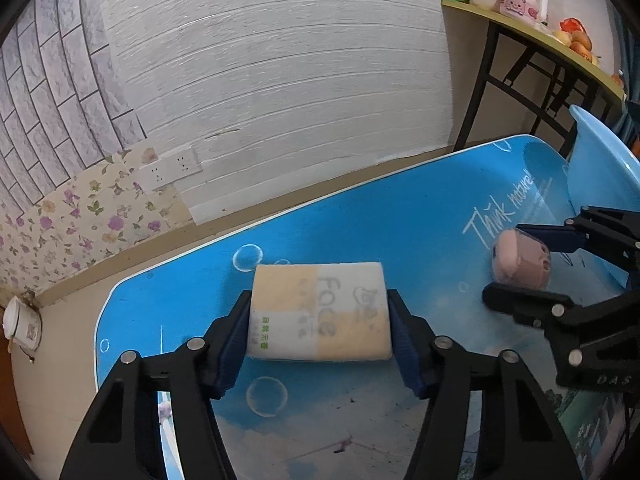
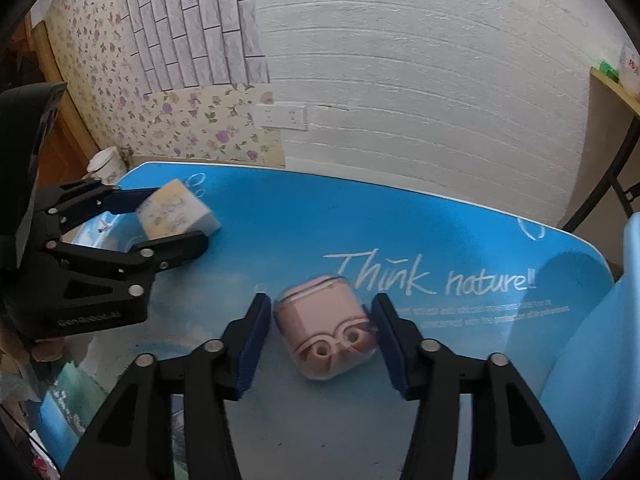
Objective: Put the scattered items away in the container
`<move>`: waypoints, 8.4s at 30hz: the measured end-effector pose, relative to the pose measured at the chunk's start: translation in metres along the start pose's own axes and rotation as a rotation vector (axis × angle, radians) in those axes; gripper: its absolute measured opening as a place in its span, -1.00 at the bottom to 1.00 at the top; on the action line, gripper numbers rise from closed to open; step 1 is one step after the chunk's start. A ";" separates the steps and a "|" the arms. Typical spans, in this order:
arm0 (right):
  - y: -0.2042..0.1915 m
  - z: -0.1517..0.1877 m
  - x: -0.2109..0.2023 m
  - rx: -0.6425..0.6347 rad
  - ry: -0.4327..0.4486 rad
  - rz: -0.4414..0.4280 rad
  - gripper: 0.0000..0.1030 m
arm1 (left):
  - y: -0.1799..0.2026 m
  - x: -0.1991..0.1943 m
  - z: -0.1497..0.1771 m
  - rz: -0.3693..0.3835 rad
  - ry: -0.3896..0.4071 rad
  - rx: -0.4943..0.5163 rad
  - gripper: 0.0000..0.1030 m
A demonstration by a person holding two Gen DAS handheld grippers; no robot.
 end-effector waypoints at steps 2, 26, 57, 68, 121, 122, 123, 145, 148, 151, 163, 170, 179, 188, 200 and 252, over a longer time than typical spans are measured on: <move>-0.001 0.000 0.001 -0.005 0.001 0.001 0.16 | 0.002 0.000 0.000 0.001 -0.002 0.008 0.19; -0.012 0.006 0.000 -0.074 0.036 0.014 -0.06 | 0.007 0.010 -0.010 -0.007 0.023 -0.004 0.18; -0.004 0.020 -0.099 0.005 0.111 -0.002 -0.06 | 0.050 -0.078 -0.012 -0.019 0.122 -0.035 0.16; 0.006 0.028 -0.138 0.028 0.170 0.018 -0.06 | 0.075 -0.105 -0.012 0.008 0.147 -0.038 0.16; 0.170 0.119 -0.203 0.263 0.180 0.236 -0.06 | 0.285 -0.101 -0.054 0.178 0.137 0.182 0.17; 0.173 0.120 -0.202 0.266 0.177 0.238 -0.06 | 0.288 -0.100 -0.055 0.185 0.136 0.183 0.16; 0.177 0.121 -0.201 0.267 0.171 0.242 -0.06 | 0.291 -0.099 -0.056 0.192 0.135 0.184 0.16; 0.211 0.140 -0.189 0.317 0.120 0.251 -0.06 | 0.321 -0.065 -0.051 0.220 0.077 0.214 0.16; 0.214 0.141 -0.185 0.318 0.114 0.248 -0.06 | 0.321 -0.065 -0.051 0.230 0.077 0.212 0.17; 0.216 0.141 -0.183 0.320 0.109 0.246 -0.06 | 0.321 -0.065 -0.052 0.231 0.077 0.218 0.17; 0.211 0.139 -0.179 0.314 0.101 0.236 -0.06 | 0.316 -0.068 -0.046 0.233 0.058 0.231 0.70; 0.208 0.138 -0.179 0.306 0.095 0.239 -0.06 | 0.313 -0.069 -0.049 0.231 0.067 0.222 0.70; 0.204 0.134 -0.180 0.297 0.094 0.242 -0.06 | 0.307 -0.073 -0.050 0.233 0.073 0.214 0.70; 0.202 0.132 -0.178 0.286 0.086 0.246 -0.06 | 0.300 -0.075 -0.050 0.232 0.081 0.203 0.70; 0.188 0.128 -0.172 0.202 0.070 0.320 0.61 | 0.291 -0.074 -0.049 0.234 0.080 0.172 0.70; 0.195 0.118 -0.202 0.453 -0.002 0.258 0.90 | 0.267 -0.103 -0.058 0.098 -0.071 0.158 0.91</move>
Point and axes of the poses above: each gripper's, at about its wrist camera, not at the fingertips, and x roughly the way its jaws point, y to its right, z to its underside, the point moved 6 cm from there along x, roughly the way its jaws point, and after that the axes turned 9 degrees about -x, right-handed, at the moved point
